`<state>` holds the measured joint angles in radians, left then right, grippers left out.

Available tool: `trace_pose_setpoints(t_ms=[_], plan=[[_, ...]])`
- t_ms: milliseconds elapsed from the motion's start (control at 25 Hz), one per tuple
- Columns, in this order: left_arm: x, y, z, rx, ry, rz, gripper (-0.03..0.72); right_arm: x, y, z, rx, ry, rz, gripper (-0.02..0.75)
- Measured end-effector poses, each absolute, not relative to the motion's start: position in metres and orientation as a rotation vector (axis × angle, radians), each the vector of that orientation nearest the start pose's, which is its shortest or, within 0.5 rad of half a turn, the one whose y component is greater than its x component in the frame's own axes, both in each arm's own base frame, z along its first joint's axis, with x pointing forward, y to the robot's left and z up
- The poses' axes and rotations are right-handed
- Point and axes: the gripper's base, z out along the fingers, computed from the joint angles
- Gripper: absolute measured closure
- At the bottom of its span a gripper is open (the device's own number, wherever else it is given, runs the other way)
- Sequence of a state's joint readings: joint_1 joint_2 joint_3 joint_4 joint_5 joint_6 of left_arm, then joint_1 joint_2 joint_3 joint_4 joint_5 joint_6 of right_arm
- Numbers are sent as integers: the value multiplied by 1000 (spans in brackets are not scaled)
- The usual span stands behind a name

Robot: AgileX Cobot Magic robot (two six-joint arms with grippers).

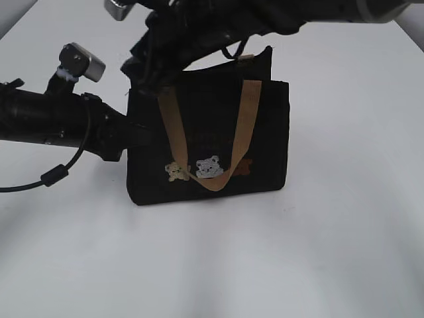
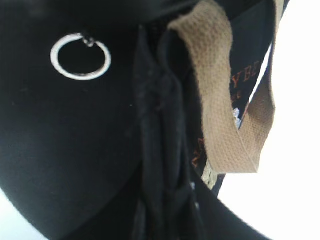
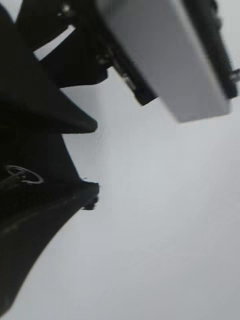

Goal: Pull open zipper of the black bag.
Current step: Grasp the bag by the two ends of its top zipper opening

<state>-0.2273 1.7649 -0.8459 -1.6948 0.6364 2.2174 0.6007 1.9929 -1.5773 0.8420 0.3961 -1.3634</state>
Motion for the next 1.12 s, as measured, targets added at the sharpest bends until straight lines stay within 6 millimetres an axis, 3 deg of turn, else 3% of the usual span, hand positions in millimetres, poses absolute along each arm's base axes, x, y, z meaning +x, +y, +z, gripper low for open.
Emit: trace_pose_setpoints(t_ms=[120,320,640,920,1000,1120], plan=[[311,-127,173,1063,1932,-580,578,374,293,257,-1354,1671,311,474],[311,-127,172,1074,1932,-575,578,377,293,232,-1493,1709,246,475],[310,-129,172,1081,1929,-578,578,375,281,230,-1598,1805,129,476],[310,-129,172,1078,1929,-580,576,377,280,226,-1563,1851,83,482],[310,-129,172,1077,1931,-577,576,379,281,221,-1579,1855,68,529],[310,-129,172,1076,1932,-575,576,379,281,215,-1544,1918,86,696]])
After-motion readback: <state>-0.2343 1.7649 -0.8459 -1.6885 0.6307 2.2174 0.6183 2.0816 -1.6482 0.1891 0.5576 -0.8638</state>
